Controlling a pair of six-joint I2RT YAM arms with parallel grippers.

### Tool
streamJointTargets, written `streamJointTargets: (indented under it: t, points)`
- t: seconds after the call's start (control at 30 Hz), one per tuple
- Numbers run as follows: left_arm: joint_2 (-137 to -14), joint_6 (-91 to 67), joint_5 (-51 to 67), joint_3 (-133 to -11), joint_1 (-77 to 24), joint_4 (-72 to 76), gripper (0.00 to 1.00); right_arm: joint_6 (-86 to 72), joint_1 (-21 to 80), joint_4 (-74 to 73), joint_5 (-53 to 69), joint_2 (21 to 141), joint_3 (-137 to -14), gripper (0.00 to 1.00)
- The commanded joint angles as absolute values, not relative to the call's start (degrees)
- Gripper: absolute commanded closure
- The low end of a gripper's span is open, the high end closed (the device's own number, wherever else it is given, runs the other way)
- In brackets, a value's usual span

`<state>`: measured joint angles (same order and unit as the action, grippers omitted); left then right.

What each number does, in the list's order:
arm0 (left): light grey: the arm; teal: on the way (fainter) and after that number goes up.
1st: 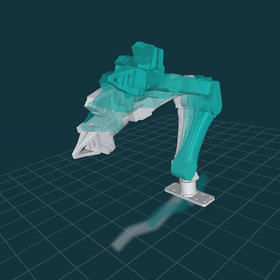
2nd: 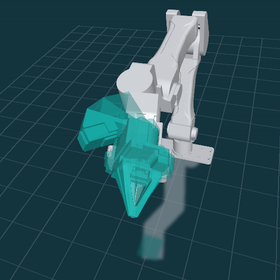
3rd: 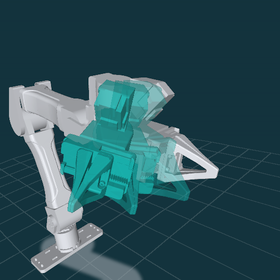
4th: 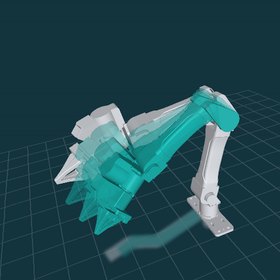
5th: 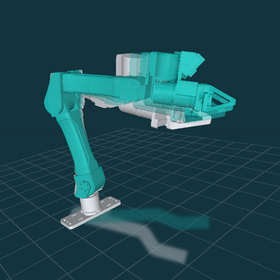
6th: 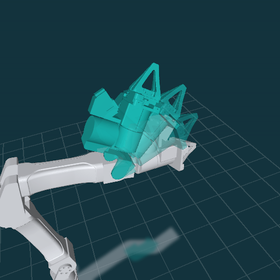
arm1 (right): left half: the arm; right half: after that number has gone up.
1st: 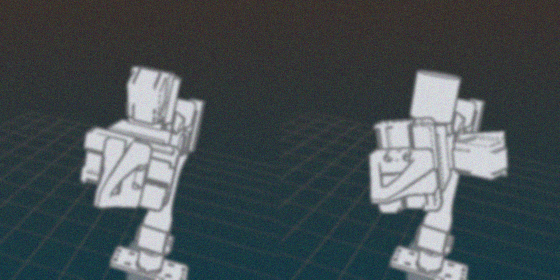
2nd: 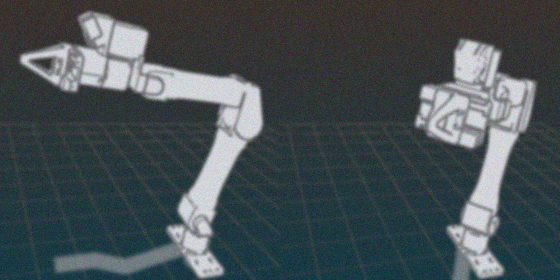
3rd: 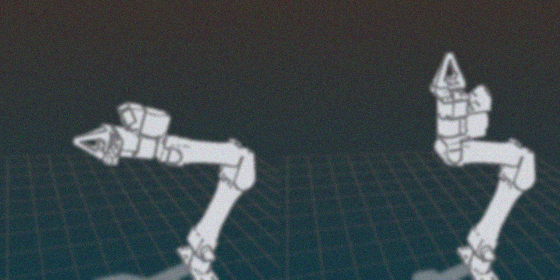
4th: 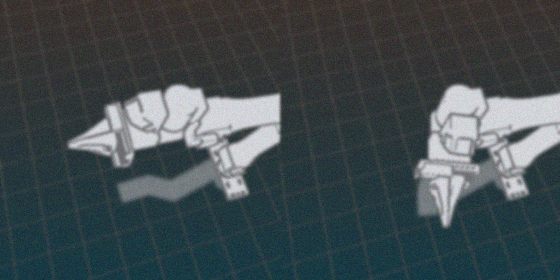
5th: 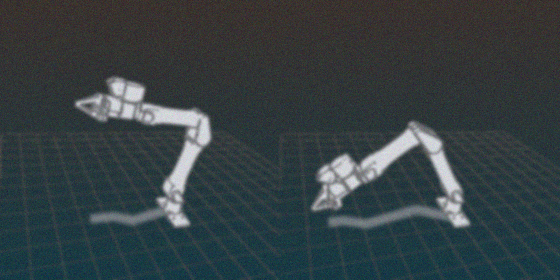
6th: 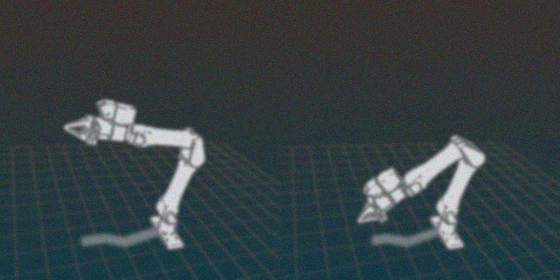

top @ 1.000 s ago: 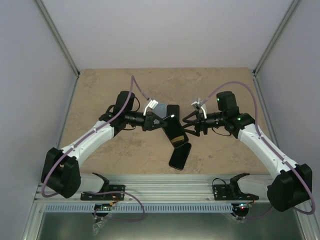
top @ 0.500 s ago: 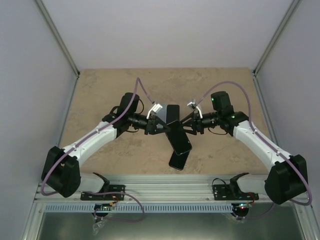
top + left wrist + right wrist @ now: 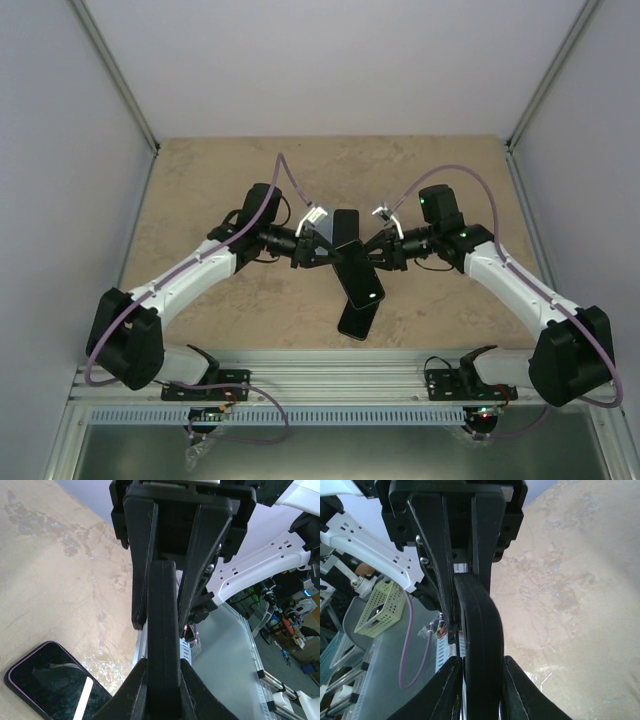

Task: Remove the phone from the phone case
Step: Adjust the phone.

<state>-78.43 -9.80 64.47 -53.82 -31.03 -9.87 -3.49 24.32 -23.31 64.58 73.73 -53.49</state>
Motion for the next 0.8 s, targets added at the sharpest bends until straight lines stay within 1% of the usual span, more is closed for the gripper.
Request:
streamJointTargets:
  t: [0.0, 0.23, 0.3, 0.4, 0.43, 0.5, 0.57, 0.67, 0.77]
  points:
    - [-78.74, -8.40, 67.94, -56.89, -31.46, -8.53, 1.00, -3.69, 25.43, -22.45, 66.33, 73.53, -51.77, 0.80]
    - [-79.01, -7.96, 67.87, -57.08, -31.43, -9.04, 1.00, -4.22, 25.58, -22.33, 65.69, 72.77, -51.35, 0.93]
    - [-78.87, -7.75, 67.73, -57.06, -31.39, -9.15, 1.00, -4.85, 25.58, -21.84, 66.18, 72.77, -51.41, 0.99]
    - [-78.69, -8.37, 66.47, -57.35, -31.42, -9.00, 1.00, -6.14, 25.58, -20.96, 67.05, 73.18, -52.07, 1.00]
    - [-78.79, -8.65, 66.02, -57.57, -31.44, -8.97, 0.95, -6.38, 25.51, -20.92, 67.25, 73.47, -52.71, 1.00]
    - [-78.84, -8.83, 65.28, -58.18, -31.40, -9.10, 0.74, -6.76, 25.27, -21.14, 67.39, 74.11, -54.42, 1.00]
    - [-78.82, -7.10, 64.40, -59.53, -31.38, -11.44, 0.61, -6.91, 24.65, -21.75, 67.51, 75.19, -56.83, 0.99]
    - [-78.46, -3.53, 63.56, -61.56, -31.38, -16.89, 0.51, -7.85, 23.70, -22.05, 68.26, 77.14, -61.01, 0.99]
    - [-77.87, -1.49, 63.14, -63.66, -31.37, -20.53, 0.46, -11.81, 22.93, -19.10, 69.50, 78.52, -64.48, 1.00]
